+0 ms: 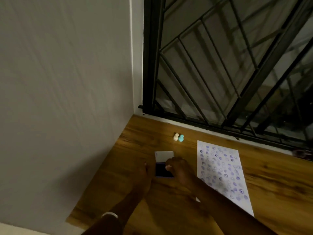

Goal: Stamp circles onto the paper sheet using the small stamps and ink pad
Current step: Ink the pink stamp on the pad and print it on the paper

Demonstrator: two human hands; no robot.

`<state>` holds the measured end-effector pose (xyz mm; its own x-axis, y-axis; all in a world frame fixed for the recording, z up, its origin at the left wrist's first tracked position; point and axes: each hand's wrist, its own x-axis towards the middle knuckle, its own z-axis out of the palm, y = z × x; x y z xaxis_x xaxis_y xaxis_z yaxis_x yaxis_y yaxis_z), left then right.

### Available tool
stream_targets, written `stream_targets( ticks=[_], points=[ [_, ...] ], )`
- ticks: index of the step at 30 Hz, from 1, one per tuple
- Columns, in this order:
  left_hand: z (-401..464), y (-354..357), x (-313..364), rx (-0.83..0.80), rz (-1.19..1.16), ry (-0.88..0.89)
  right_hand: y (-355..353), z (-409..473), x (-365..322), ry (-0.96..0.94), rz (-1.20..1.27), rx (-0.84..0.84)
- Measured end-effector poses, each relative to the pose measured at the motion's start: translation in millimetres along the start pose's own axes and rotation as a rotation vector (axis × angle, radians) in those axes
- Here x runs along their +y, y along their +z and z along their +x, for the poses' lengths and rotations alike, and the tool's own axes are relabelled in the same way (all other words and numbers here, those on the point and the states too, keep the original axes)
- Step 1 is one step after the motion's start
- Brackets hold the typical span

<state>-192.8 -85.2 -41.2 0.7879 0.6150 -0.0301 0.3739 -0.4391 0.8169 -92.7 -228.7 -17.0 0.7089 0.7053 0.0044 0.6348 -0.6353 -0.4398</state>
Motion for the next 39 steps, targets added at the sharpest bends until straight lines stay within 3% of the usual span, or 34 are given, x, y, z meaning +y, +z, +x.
stream_targets(
  ticks=[4, 8, 13, 16, 21, 31, 39],
  points=[
    [0, 5, 11, -0.031, -0.127, 0.009, -16, -11, 9, 0.070, 0.014, 0.053],
    [-6, 35, 32, -0.014, -0.066, 0.137, -29, -38, 40, 0.115, -0.018, 0.103],
    [-26, 83, 60, -0.320, 0.048, 0.228, -44, -86, 78, 0.200, -0.159, 0.150],
    [-42, 106, 77, -0.421, 0.002, 0.354, -53, -110, 95, 0.275, -0.211, 0.160],
    [-63, 140, 95, -0.527, -0.012, 0.411, -69, -148, 120, 0.361, -0.268, 0.159],
    [-88, 187, 108, -0.508, 0.203, 0.506, -86, -210, 158, 0.493, -0.310, 0.132],
    [-100, 197, 104, -0.499, 0.381, 0.652, -80, -204, 171, 0.417, -0.340, 0.062]
  ],
)
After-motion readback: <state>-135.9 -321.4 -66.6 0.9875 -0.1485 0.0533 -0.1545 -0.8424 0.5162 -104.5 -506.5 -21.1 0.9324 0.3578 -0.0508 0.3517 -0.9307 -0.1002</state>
